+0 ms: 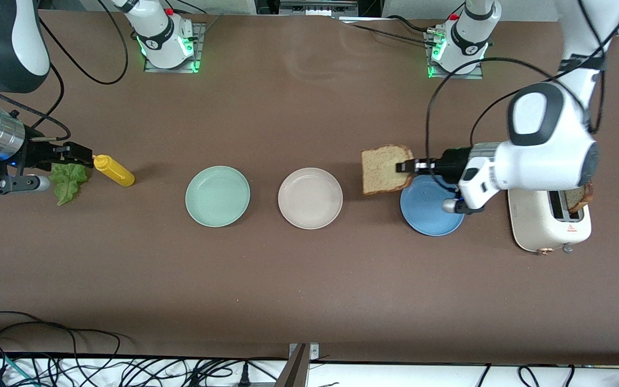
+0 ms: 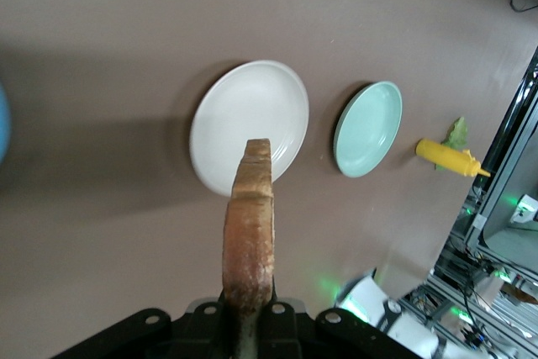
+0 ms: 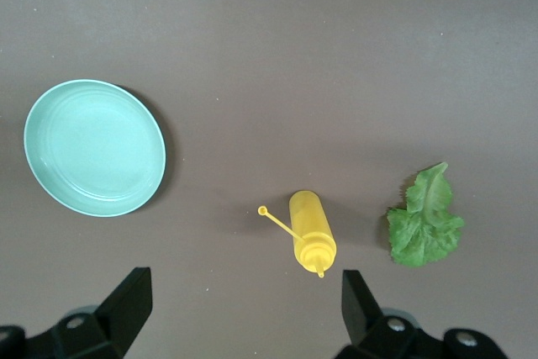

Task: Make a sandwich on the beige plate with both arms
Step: 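Carry the bread slice with the left gripper over the beige plate, then lower the bread onto the beige plate and open the left gripper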

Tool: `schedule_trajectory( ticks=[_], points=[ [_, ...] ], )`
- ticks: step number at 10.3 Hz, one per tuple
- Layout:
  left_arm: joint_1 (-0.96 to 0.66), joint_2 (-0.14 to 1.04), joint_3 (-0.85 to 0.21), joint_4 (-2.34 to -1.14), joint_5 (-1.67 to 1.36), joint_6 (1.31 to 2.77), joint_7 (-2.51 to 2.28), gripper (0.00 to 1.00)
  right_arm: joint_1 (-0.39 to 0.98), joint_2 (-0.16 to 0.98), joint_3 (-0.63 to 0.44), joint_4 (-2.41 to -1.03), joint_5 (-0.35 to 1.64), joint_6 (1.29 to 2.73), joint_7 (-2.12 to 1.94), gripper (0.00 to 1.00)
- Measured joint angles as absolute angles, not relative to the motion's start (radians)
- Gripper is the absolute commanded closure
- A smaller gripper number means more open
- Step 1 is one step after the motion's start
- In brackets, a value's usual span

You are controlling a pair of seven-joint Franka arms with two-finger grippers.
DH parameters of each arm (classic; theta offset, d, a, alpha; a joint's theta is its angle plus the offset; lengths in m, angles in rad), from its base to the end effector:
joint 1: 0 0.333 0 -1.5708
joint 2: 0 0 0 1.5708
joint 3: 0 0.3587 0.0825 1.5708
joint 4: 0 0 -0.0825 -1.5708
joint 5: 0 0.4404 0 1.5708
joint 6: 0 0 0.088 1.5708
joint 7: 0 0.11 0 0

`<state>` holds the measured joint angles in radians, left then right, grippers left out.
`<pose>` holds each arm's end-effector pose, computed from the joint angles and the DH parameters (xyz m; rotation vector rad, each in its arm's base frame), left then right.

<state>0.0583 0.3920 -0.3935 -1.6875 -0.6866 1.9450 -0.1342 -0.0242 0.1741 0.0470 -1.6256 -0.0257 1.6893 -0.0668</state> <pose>0.6727 -0.2494 0.4090 2.3899 0.1439 -0.3655 0.6663 0.0105 0.5335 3.1187 0.1463 -0.1727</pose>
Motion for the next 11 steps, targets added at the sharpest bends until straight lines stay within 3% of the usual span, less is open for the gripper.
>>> schedule_trajectory(
  ticks=[3,11],
  points=[
    [-0.057,0.49,-0.394,-1.683,-0.764,2.125,-0.083,1.0,-0.024,0.174,0.047,-1.625,-0.026,1.689,-0.067,0.0],
    [-0.143,0.717,-0.391,-1.683,-1.026,2.233,0.353,1.0,-0.024,0.174,0.047,-1.625,-0.026,1.689,-0.067,0.0]
  ],
)
